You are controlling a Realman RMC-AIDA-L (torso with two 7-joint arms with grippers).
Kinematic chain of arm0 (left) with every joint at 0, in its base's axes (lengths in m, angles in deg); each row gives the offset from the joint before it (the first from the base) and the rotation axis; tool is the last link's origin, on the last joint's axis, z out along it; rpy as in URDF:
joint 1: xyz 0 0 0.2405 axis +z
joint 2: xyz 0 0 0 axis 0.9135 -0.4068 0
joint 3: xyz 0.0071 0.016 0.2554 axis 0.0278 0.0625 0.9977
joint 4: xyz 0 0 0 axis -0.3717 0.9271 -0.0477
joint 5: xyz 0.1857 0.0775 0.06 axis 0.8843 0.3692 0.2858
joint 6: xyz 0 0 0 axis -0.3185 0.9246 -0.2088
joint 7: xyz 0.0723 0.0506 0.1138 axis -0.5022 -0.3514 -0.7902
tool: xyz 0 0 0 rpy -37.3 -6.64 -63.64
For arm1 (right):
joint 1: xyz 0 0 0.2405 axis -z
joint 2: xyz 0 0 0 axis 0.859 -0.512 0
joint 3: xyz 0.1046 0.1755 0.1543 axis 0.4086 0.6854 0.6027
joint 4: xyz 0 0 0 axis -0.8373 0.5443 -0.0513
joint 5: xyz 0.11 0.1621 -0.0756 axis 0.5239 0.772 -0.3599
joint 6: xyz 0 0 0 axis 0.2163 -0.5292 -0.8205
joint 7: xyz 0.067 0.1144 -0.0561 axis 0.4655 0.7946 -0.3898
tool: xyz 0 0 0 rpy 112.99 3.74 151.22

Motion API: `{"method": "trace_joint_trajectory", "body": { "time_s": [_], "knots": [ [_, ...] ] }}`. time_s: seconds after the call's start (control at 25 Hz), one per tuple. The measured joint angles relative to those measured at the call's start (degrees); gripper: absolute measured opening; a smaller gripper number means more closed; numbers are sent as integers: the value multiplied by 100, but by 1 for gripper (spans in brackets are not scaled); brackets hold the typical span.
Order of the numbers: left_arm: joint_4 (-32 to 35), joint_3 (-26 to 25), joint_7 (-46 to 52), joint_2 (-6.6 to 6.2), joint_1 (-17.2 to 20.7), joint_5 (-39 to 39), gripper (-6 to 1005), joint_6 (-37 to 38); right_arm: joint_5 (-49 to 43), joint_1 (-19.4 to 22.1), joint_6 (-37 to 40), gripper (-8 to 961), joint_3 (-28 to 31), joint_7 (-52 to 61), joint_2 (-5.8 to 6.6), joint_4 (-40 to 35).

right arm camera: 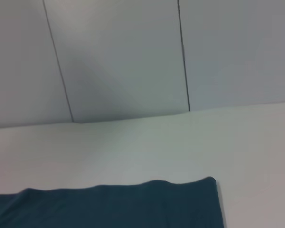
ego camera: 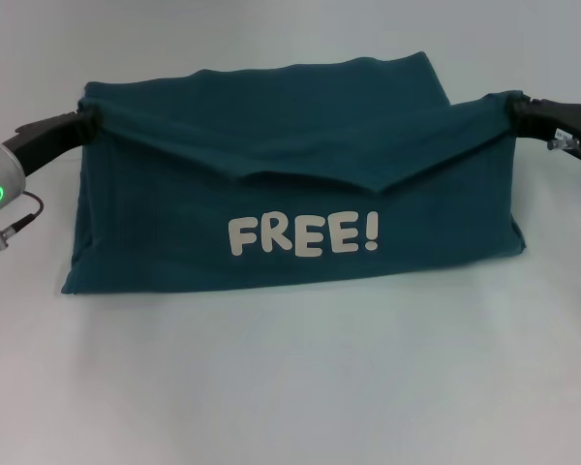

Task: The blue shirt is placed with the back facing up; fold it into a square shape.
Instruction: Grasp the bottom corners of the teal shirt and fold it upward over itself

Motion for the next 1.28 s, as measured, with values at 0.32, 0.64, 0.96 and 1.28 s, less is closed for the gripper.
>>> {"method": "trace_joint_trajectory", "body": {
  "time_s": [0.32,0.64,0.96,1.28],
  "knots": [
    [-81,4,-218,90,10,-132,23,-83,140,-41,-234,103,-10,-286,-9,213],
    [-94,-15,-338,221,63,-142,24,-225,233,-42,-393,114,-9,-546,-48,402],
    [-133,-6,-410,255,77,-144,24,-268,234,-27,-408,125,-4,-632,-103,405],
    [-147,5,-456,272,93,-144,25,-262,233,-31,-567,136,-5,-634,-147,401]
  ]
}}
